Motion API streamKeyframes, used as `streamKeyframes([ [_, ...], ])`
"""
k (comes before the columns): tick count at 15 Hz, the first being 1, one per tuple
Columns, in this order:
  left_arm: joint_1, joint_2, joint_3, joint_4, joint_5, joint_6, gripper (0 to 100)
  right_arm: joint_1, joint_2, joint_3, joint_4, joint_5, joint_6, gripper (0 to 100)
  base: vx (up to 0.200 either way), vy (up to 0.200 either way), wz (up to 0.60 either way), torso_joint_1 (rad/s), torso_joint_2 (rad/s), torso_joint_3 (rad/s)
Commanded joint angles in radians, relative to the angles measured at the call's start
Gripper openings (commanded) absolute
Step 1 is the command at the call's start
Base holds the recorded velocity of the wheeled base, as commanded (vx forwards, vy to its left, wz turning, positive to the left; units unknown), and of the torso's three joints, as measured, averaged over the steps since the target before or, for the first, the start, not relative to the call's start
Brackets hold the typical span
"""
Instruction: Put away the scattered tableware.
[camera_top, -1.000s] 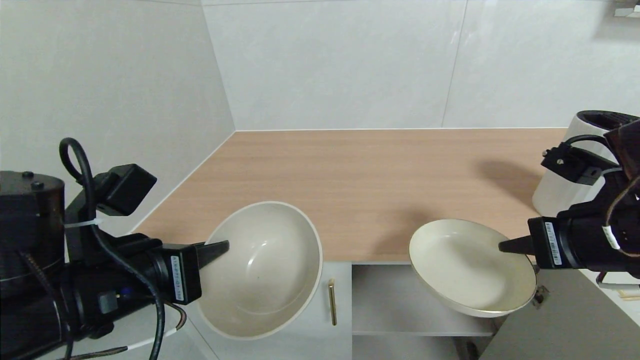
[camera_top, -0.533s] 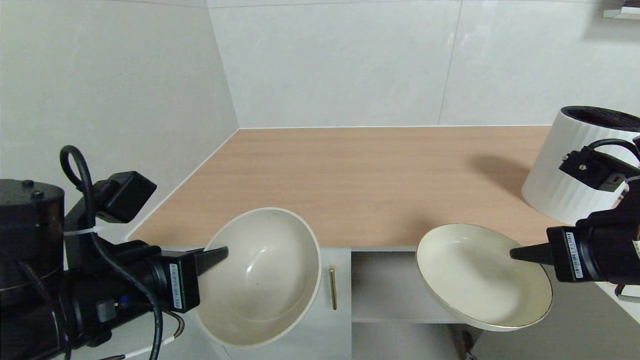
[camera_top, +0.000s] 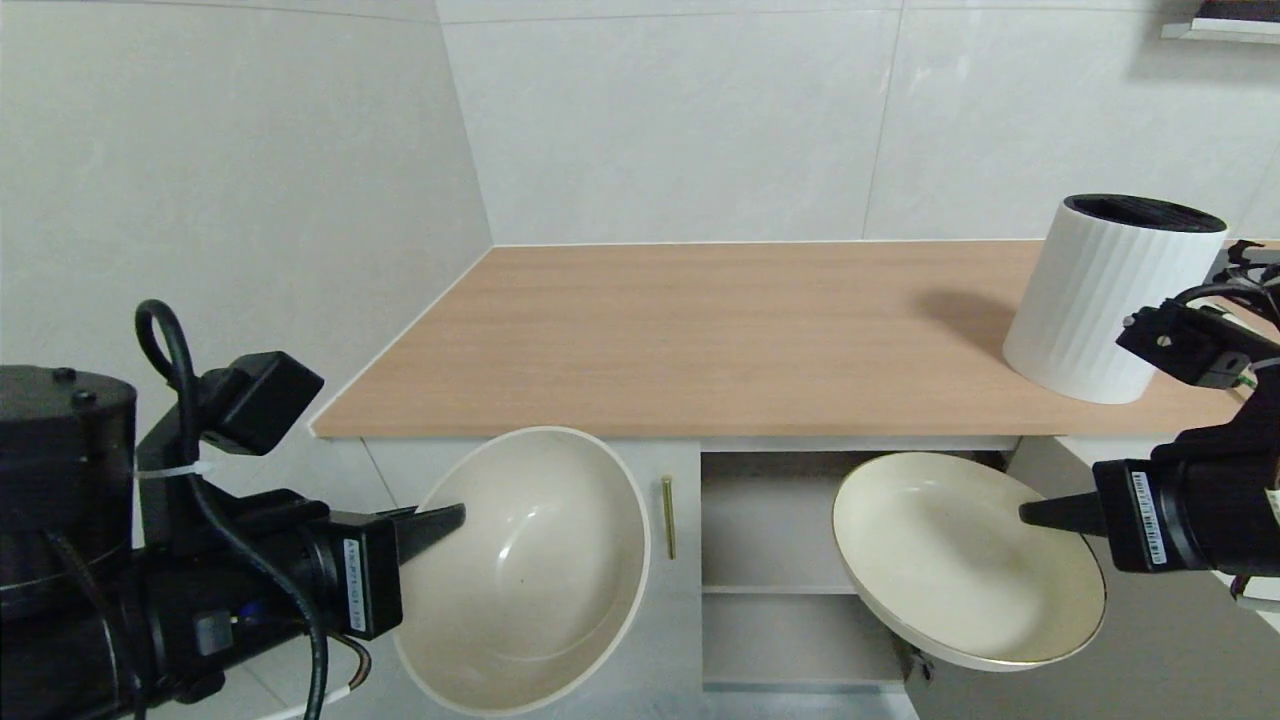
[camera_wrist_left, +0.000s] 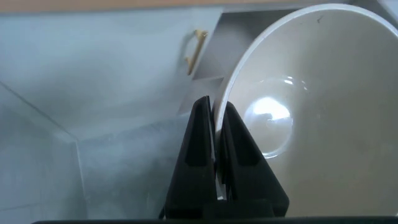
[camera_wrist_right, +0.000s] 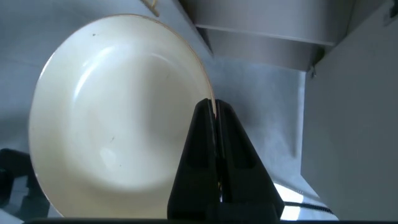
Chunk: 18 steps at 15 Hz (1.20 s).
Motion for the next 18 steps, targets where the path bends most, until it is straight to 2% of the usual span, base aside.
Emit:
streamKeyframes([
  [1,0.000,0.005,0.003,-0.001,-0.002,-0.001,0,-0.002,0.026,0.000,-0.007,-0.001,0.002,0,0.000,0.000,0.00,0.000,0.00,0.000],
  [6,0.000,0.005,0.003,-0.001,-0.025,-0.001,0,-0.002,0.053,0.037,-0.063,-0.005,0.000,0,0.000,0.000,0.00,-0.042,0.10,0.058],
  [10,0.000,0.003,0.006,-0.001,-0.026,-0.001,0,-0.005,0.082,0.086,-0.155,-0.008,-0.001,0,0.000,0.000,0.00,-0.178,0.44,0.260],
  [18,0.000,0.005,0.016,-0.001,-0.028,0.002,0,-0.032,0.128,0.088,-0.157,-0.010,-0.003,0,0.000,0.000,0.00,-0.162,0.46,0.301],
])
